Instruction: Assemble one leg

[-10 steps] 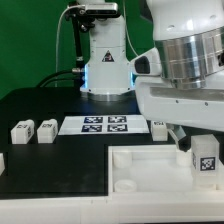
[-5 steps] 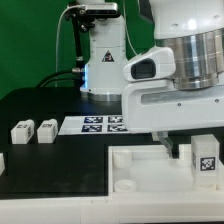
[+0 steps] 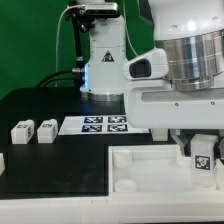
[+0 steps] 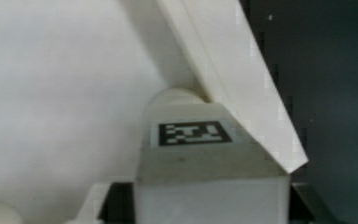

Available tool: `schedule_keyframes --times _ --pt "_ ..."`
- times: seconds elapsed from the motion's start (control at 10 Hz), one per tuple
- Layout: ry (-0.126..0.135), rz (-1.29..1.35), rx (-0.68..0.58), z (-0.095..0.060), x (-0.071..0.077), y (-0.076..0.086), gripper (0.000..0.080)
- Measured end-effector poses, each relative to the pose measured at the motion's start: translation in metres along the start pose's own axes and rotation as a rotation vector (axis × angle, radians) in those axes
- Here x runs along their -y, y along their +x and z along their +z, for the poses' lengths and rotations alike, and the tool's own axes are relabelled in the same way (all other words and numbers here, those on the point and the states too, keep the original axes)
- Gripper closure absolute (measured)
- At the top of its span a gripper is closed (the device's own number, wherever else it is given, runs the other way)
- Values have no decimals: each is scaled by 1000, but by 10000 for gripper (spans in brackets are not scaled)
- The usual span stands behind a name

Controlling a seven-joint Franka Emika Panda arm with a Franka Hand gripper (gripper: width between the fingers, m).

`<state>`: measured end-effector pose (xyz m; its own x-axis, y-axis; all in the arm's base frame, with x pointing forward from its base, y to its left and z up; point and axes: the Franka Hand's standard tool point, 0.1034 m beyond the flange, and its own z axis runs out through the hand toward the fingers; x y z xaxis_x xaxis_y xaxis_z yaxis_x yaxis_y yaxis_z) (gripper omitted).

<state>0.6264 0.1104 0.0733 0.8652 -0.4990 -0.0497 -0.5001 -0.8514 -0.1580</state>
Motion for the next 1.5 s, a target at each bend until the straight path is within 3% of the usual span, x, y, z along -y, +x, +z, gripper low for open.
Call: schedule_keyframes --times 0.3,0.5,0.7,1.0,1.1,1.5 --pt "4 398 3 1 -1 1 505" --pt "37 835 22 2 -3 1 505" --pt "55 1048 48 2 -3 2 505" --pt "54 998 47 2 -4 1 501" --pt "54 996 47 3 -4 1 244" --pt "50 476 29 1 -4 3 154"
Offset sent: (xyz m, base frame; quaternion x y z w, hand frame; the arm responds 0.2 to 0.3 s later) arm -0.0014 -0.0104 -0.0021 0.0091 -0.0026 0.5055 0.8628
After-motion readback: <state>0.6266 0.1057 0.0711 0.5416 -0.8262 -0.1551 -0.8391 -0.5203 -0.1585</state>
